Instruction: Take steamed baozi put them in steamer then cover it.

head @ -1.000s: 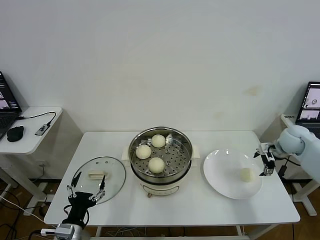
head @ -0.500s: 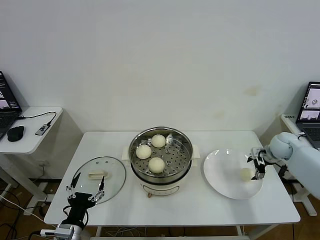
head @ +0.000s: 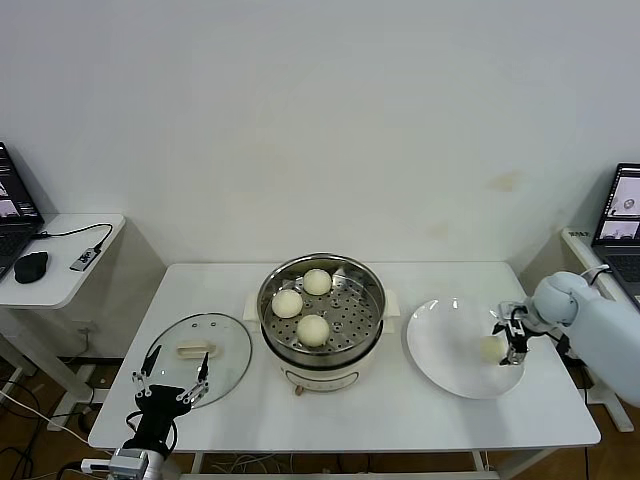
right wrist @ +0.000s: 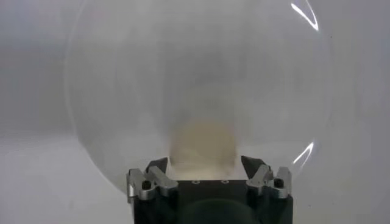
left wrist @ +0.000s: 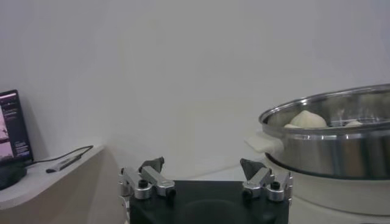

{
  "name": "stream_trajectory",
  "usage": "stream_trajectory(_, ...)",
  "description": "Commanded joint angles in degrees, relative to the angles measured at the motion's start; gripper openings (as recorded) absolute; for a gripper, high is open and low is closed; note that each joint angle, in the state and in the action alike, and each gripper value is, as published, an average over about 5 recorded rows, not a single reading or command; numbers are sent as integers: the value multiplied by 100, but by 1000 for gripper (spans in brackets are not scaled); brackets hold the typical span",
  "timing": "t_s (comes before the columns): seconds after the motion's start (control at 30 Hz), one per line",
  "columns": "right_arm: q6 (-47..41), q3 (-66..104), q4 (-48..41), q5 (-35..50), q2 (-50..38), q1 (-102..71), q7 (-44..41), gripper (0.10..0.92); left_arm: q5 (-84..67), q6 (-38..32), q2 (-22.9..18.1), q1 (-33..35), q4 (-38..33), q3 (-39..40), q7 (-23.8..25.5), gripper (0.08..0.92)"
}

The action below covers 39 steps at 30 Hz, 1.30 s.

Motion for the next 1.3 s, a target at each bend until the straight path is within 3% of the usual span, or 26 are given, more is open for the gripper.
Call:
stream_trajectory(0.03,-7,35,-44,-55,80,-22,8,702,0,-1,-2,1,-4,-5,-1,823)
stream_trajectory(0.6,-59,-483,277,182,-98,566,-118,538,-8,-3,-3,9,-55,-23,-3,823)
stream_trajectory(0.97,-777,-2319,1519,1566,-440,2975,-116,538,-6,7,-14,-52,-24,27,3,823)
stream_trajectory(1.3,-1507,-3878,2081,2957,293,5012,244,551,-12,7,-11,-92,-3,64,3,823)
